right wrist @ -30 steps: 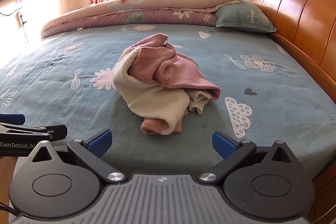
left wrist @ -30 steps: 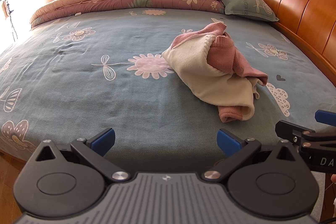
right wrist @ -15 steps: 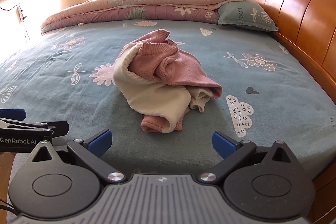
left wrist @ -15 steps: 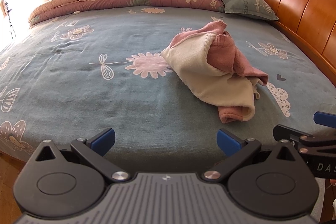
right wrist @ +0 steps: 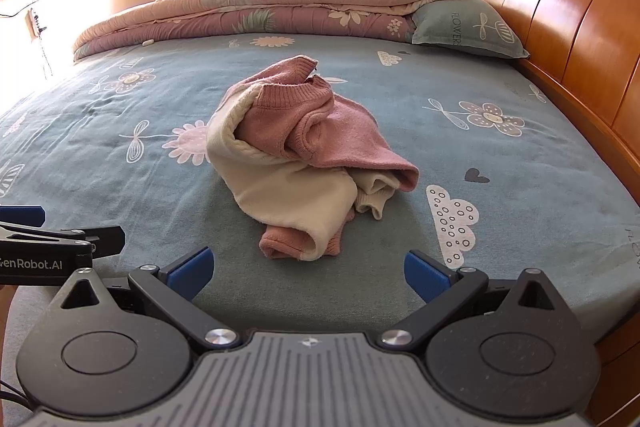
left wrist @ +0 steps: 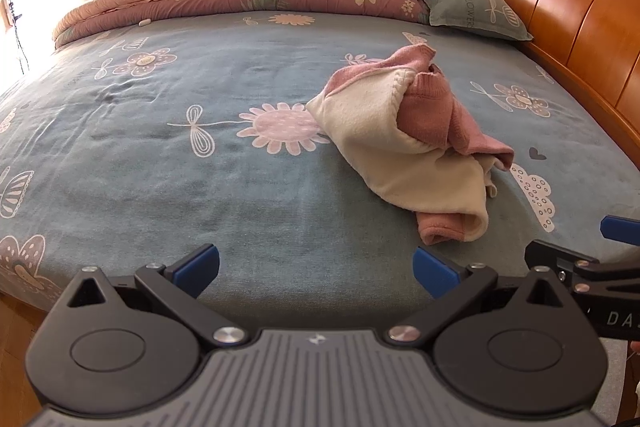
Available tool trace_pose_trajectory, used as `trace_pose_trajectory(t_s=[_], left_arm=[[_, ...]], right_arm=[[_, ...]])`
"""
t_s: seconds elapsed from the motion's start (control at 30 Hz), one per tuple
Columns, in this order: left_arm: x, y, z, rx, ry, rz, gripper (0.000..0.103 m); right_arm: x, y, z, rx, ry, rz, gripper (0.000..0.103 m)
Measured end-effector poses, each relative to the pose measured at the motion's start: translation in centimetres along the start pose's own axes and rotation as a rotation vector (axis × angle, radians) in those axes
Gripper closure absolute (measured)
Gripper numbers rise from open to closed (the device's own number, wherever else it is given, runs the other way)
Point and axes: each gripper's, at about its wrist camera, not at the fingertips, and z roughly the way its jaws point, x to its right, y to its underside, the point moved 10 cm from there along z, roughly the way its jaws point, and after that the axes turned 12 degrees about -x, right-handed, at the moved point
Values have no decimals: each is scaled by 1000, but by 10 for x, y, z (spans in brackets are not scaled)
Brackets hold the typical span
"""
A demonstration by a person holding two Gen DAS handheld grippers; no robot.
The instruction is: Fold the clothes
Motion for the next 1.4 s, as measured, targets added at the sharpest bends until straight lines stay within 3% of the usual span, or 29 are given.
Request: trace_pose_trajectory(t_s=[0.47, 0.83, 1.03, 1.27, 1.4], left_arm=[[-8, -37, 34, -48, 15, -20, 1], [-6, -70, 87, -130, 18, -33, 1], [-12, -72, 108, -160, 19, -38, 1], [-9, -84, 120, -152, 32, -33, 1], [2, -90, 125, -156, 44, -10, 1]], right_arm=[[15, -36, 35, -55, 13, 30, 0], [38, -78, 104, -105, 78, -5, 0], [38, -88, 154, -163, 30, -10, 0], [64, -119, 155, -81, -1, 43, 0], [94, -144, 153, -26, 77, 69, 0]])
